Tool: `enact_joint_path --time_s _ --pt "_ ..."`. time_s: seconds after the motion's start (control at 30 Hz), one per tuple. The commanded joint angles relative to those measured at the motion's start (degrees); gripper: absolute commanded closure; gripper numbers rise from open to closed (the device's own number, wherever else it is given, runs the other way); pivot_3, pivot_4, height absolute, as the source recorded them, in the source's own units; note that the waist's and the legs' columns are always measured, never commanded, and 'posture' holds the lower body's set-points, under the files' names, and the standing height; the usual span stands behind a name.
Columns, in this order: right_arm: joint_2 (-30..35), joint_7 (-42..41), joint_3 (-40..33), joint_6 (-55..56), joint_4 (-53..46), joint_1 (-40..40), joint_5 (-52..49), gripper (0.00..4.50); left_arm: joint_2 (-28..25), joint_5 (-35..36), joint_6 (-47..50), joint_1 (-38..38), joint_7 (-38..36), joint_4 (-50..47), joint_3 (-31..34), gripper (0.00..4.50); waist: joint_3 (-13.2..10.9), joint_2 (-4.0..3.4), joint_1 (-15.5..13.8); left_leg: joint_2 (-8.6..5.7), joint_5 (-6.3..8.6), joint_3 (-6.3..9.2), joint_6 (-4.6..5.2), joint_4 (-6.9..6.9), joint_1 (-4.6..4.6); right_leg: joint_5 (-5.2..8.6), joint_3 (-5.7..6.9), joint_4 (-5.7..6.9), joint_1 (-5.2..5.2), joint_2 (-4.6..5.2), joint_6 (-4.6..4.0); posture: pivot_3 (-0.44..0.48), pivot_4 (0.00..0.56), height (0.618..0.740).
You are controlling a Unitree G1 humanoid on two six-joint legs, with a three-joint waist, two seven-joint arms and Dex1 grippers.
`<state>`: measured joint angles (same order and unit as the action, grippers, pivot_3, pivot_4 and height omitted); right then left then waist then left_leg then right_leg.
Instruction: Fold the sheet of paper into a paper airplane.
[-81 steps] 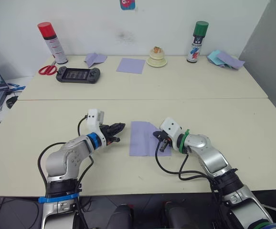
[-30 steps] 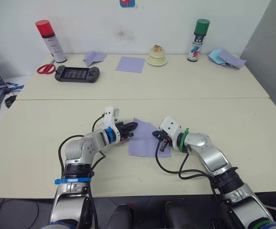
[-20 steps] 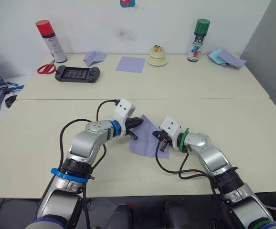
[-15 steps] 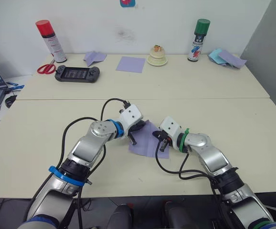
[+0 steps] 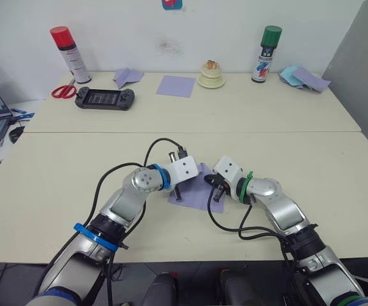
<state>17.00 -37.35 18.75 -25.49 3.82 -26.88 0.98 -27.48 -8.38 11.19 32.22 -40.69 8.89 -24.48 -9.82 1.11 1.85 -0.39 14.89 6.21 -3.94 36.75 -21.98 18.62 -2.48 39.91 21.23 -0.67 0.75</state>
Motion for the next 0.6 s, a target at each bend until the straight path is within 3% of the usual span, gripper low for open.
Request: enact_joint_path --time_s 0.03,0.33,0.6 --pt "-0.42 1.38 -1.20 -0.95 -0.18 1.06 -0.15 4.50 0.39 -1.98 -2.57 -1.36 -0.86 -0.40 -1.32 4.47 0.00 0.00 -0.01 0.00 0.00 0.00 0.00 0.00 0.00 0.00 0.00 0.00 0.00 0.00 0.00 0.000 0.150 0.740" --pt "-3.66 3.58 -5.31 2.38 -1.92 -0.01 -2.40 4.50 2.22 -5.21 -0.20 -3.64 -0.64 -0.26 -1.61 4.47 0.00 0.00 -0.11 -0.02 0.01 0.01 0.02 -0.01 -0.04 -0.12 0.02 -0.01 0.01 0.01 -0.21 0.000 0.150 0.740" --pt "-6.77 4.83 -4.91 7.82 7.26 -4.76 -1.64 4.50 2.46 -6.52 0.45 -3.84 -1.55 -1.24 -1.61 4.47 0.00 0.00 -0.11 -0.03 0.01 0.01 0.02 0.01 -0.03 -0.13 0.03 0.00 -0.01 0.01 -0.23 0.000 0.150 0.740"
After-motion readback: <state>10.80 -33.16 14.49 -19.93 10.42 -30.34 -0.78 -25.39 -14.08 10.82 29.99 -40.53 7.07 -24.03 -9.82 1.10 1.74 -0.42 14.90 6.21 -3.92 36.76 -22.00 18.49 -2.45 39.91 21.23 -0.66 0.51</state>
